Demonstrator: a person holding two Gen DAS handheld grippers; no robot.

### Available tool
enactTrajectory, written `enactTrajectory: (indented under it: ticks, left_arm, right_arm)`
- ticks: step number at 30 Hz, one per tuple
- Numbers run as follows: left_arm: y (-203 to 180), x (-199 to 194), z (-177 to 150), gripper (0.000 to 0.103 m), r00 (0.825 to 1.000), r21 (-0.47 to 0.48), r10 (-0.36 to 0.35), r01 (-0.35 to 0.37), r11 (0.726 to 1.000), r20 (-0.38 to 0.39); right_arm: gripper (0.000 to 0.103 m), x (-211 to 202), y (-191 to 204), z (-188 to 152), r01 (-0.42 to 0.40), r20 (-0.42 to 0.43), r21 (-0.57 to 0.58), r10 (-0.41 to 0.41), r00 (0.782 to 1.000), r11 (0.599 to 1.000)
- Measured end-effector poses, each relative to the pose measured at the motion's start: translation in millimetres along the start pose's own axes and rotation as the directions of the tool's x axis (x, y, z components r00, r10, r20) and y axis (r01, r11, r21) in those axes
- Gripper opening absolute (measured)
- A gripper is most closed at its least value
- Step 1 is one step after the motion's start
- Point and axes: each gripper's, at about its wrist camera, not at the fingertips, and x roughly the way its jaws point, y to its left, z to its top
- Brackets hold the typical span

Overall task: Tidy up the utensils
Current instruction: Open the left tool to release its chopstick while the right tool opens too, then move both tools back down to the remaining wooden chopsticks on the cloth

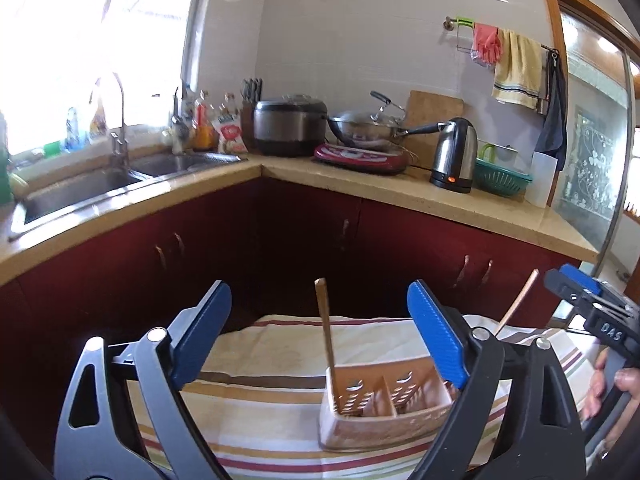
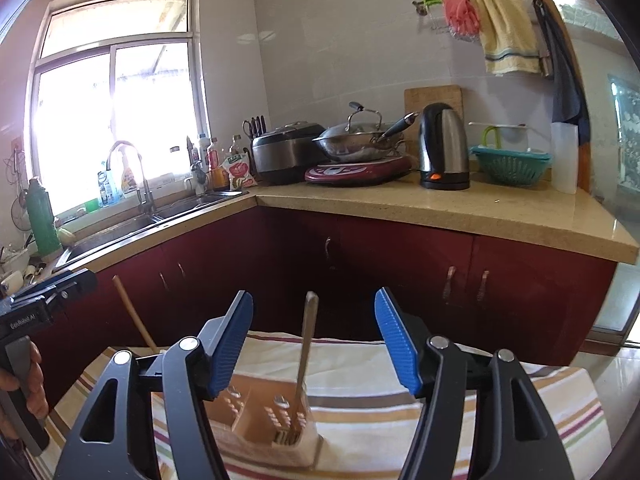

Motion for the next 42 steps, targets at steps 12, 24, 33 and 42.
enactTrajectory:
  ticks: [12,24,33,42]
  left_arm:
    - [-3,-99,-91,0.093,0.995,0.022,0.094,-0.095,0.995,0.035]
    - [15,-149,-224,0.093,0.977,-0.018,0.18,-0.183,0.983,-0.117]
    - [23,-169,-282,0.086,0.959,0.0,0.22,-0.223,0.975,-0.181]
    - [23,-174,-300,0.083,0.954,-0.002,0.216,-0.221,0.975,-0.208]
  right_arm:
    - [0.062,-103,-6,-100,0.111,-0.026,-0.033,-0.112,0.993,0.993]
    - [0.046,-167,-22,-226,0.156,-0.13,-0.014,-0.157,0.979,0.988]
    - [0.03,-177,-22,-288,0.117,-0.195,0.009,-0.113,0.974,0.993]
    - [0.017,-179,-24,-303,0.115,-0.221,0.007,-0.111,0.969,0.993]
